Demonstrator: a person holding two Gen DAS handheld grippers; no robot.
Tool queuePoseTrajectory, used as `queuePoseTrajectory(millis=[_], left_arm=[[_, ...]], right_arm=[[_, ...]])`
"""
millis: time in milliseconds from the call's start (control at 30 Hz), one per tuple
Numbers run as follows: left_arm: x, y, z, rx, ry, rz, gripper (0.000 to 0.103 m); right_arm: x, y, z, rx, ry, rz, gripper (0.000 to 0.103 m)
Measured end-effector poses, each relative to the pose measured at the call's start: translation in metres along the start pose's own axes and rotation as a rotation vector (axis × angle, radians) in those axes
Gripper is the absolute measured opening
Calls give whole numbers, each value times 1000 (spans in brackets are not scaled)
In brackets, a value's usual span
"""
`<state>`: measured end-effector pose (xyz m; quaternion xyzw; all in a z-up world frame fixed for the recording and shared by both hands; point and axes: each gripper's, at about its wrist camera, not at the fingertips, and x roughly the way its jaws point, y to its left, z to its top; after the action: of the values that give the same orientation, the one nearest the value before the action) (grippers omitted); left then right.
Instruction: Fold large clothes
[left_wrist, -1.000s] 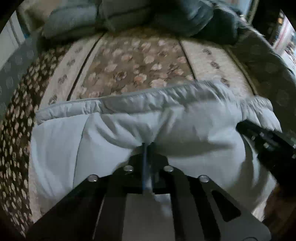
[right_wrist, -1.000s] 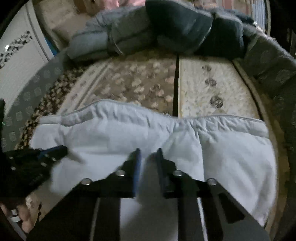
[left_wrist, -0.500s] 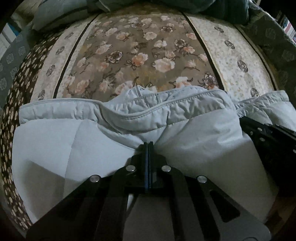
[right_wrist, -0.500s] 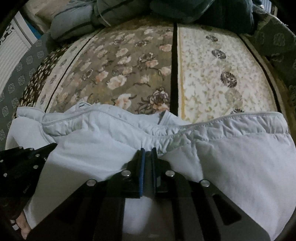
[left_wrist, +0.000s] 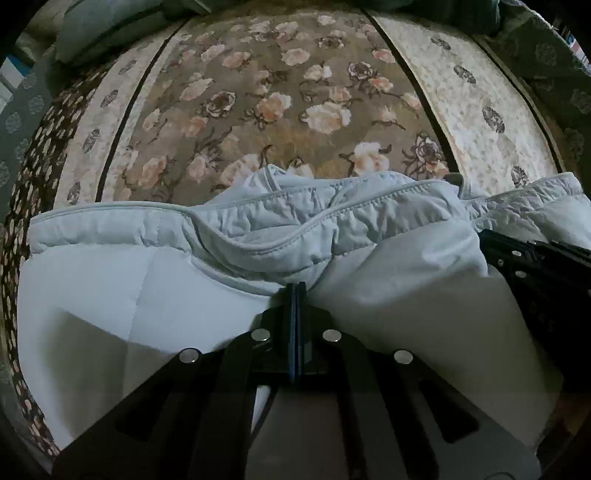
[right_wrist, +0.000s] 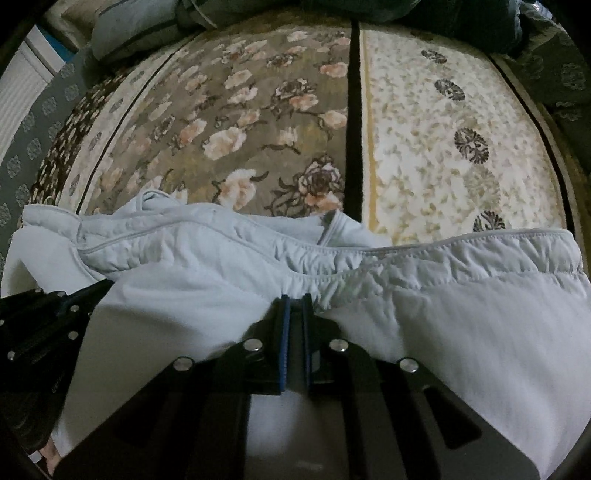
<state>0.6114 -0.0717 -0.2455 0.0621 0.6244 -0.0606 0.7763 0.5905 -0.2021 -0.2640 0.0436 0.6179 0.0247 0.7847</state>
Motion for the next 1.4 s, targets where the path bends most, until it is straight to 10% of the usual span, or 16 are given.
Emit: queuePoseTrajectory(millis=[767, 1100, 1400], left_arm=[[6, 1, 4, -5, 5, -26, 0], [-138, 63, -115, -52, -346, -18, 0], [-76, 134, -170, -226, -358, -3, 8]], right_arm=[[-7, -3, -3, 1, -73, 39, 3], [-172, -46, -130, -21, -400, 72, 9], [-126, -110, -194, 146, -508, -58, 8]])
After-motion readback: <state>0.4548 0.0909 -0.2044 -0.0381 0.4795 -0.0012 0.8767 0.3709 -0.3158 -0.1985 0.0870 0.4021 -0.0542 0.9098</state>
